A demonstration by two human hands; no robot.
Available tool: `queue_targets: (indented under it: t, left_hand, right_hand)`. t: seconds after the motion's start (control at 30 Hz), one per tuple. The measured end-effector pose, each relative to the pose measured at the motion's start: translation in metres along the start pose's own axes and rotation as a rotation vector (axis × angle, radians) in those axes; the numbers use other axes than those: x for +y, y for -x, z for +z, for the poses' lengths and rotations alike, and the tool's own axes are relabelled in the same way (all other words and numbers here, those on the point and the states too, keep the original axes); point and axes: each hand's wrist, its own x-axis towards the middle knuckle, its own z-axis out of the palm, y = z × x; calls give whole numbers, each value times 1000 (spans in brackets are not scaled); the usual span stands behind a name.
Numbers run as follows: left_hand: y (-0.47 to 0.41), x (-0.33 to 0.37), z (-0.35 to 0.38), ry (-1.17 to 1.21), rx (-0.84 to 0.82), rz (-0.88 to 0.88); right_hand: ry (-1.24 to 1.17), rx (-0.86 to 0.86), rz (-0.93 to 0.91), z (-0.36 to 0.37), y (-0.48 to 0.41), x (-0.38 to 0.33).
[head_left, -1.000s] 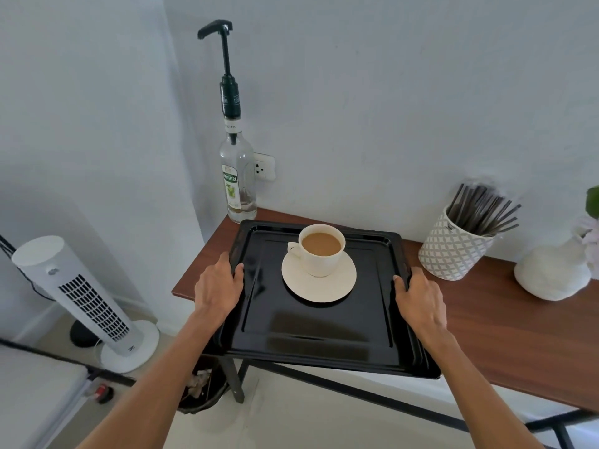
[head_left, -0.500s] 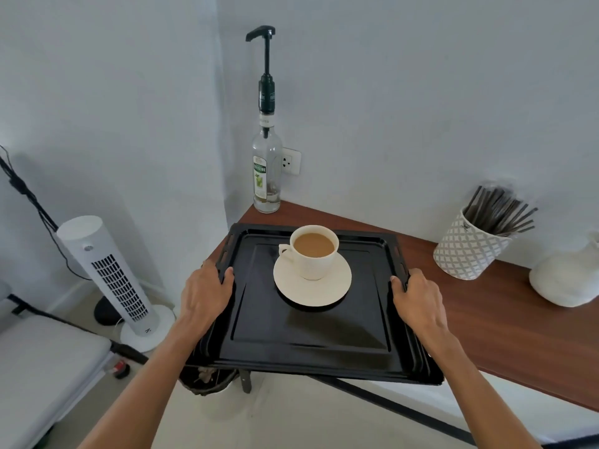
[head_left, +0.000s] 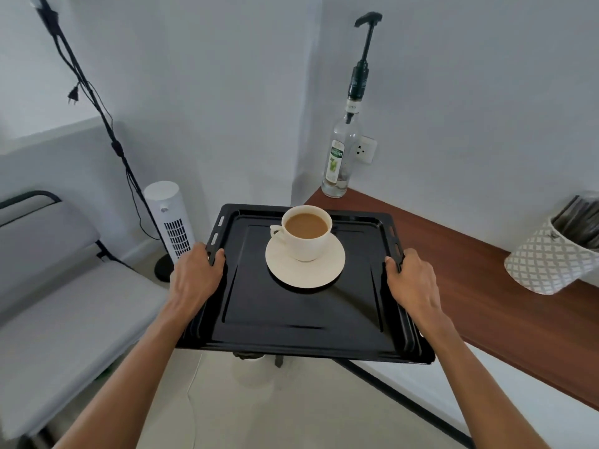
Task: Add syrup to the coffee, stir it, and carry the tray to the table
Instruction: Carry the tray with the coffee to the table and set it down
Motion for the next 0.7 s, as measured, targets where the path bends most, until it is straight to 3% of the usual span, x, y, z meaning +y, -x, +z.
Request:
queue_targets:
  t: [0.4, 0.7]
  left_hand:
    - [10, -127, -102, 50, 191, -179]
    - [32, -224, -184, -62, 320, -365]
  right_hand:
    - [-34, -107, -240, 78, 21, -143]
    - [-117, -251, -461, 144, 57, -265]
